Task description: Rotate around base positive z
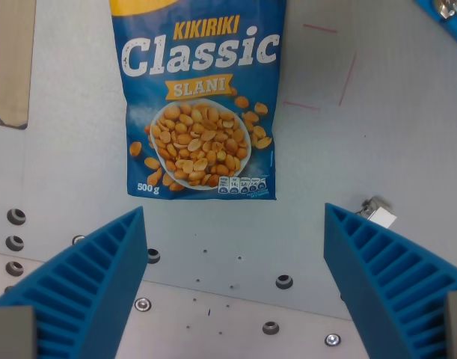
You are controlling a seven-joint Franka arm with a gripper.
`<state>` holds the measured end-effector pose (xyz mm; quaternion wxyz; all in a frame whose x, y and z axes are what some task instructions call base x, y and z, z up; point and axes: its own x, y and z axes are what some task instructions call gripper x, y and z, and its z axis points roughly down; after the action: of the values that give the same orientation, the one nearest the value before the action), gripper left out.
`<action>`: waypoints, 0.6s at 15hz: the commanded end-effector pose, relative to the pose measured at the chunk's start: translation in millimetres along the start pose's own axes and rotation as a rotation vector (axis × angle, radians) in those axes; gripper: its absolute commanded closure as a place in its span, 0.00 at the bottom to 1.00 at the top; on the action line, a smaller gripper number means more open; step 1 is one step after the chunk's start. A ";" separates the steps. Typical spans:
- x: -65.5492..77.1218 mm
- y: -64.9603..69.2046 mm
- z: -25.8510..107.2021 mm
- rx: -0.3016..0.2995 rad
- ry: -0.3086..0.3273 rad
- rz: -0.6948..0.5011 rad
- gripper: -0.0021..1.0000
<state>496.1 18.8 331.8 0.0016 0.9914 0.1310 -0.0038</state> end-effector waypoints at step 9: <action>-0.2 0.2 -2.8 -0.003 0.006 -0.120 0.00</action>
<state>496.1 19.5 331.8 0.0017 0.9889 0.1488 -0.0038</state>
